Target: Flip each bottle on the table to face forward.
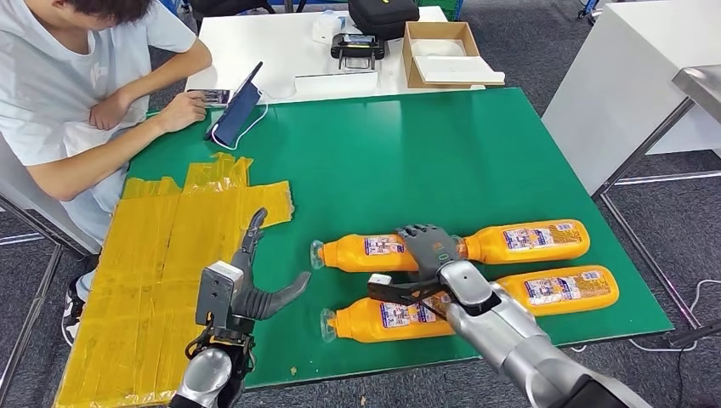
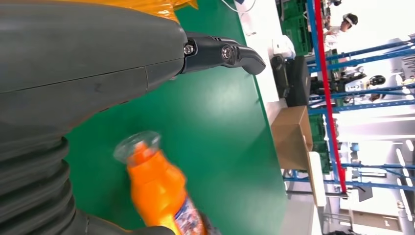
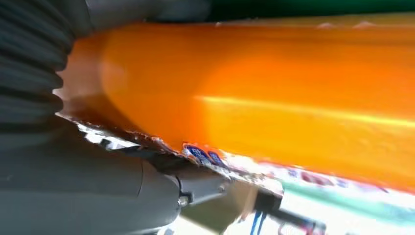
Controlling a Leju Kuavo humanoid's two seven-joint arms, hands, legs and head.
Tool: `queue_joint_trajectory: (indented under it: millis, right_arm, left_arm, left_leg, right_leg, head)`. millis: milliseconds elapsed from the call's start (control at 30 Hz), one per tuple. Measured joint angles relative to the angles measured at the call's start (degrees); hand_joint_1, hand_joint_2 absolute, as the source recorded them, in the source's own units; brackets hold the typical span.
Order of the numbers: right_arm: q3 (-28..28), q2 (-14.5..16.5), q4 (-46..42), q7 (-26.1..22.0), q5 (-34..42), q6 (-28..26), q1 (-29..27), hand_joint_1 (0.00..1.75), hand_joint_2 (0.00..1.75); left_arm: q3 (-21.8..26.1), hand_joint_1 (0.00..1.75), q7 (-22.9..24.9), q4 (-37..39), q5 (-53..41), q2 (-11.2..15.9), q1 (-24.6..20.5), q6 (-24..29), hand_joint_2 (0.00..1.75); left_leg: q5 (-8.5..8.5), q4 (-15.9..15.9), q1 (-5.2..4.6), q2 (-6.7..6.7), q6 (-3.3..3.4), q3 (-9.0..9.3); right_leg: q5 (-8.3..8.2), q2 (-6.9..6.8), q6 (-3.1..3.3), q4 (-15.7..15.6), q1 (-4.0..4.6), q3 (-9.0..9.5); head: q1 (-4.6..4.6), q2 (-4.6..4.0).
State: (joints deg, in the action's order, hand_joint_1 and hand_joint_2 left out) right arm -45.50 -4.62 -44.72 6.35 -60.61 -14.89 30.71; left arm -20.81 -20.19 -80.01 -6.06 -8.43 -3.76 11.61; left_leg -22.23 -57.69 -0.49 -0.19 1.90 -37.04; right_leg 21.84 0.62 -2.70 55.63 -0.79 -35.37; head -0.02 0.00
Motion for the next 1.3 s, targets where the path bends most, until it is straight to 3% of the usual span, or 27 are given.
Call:
queue_joint_trajectory:
  millis: [167, 567, 700, 800, 967, 1300]
  right_arm:
    - [8.28, 2.11, -12.1, -1.41, 1.45, -9.77, -8.79, 1.75, 1.75]
    - [18.86, 4.84, -25.42, -7.11, 4.37, -16.41, -16.96, 1.75, 1.75]
    - [20.73, 5.86, -28.11, -10.26, 9.9, -17.14, -18.8, 1.75, 1.75]
    - [21.76, 7.09, -30.11, -14.14, 18.04, -15.54, -20.04, 1.75, 1.75]
    - [21.01, 9.24, -30.62, -19.51, 29.91, -6.81, -20.37, 1.75, 1.75]
    - [16.52, 11.58, -28.05, -21.0, 32.97, -3.21, -19.28, 1.75, 1.75]
  left_arm:
    - [0.02, 0.0, 0.45, -2.5, -1.08, 0.0, 2.17, 0.07, 1.75]
    - [-0.01, 0.0, 0.54, -4.34, -1.97, 0.03, 3.43, 0.39, 1.75]
    - [-0.04, 0.0, 0.6, -4.43, -1.44, 0.07, 3.48, -0.14, 1.75]
    - [-0.13, 0.0, 1.6, -4.44, 2.79, 0.12, 3.33, -3.25, 1.75]
    - [-1.51, 0.0, 4.01, -4.44, 13.61, 0.62, 1.09, -12.28, 1.75]
    - [-4.6, 0.0, 6.14, -5.23, 20.63, 1.62, -3.12, -16.0, 1.75]
  left_leg:
    - [-0.03, 0.0, 0.02, -0.03, -0.02, -0.19]
    - [-0.04, 0.01, -0.02, -0.02, -0.02, -0.34]
    - [-0.03, 0.01, 0.0, -0.01, -0.03, -0.34]
    - [-0.04, 0.01, 0.01, 0.0, -0.03, -0.34]
    - [-0.02, 0.01, 0.02, 0.0, -0.04, -0.4]
    - [0.01, 0.01, 0.01, -0.01, -0.04, -0.42]
  right_leg:
    - [0.04, -0.01, 0.02, 0.01, 0.01, -0.17]
    - [0.03, -0.01, 0.01, -0.01, -0.02, -0.34]
    - [0.03, -0.01, 0.01, 0.0, -0.01, -0.34]
    - [0.04, 0.0, 0.03, 0.0, 0.0, -0.37]
    - [0.03, 0.0, 0.03, 0.01, 0.0, -0.42]
    - [0.02, -0.01, 0.03, 0.01, -0.01, -0.42]
  head:
    - [-0.02, 0.0]
    - [0.0, 0.0]
    - [-0.01, 0.0]
    - [-0.01, 0.0]
    - [-0.01, 0.0]
    - [0.01, 0.0]
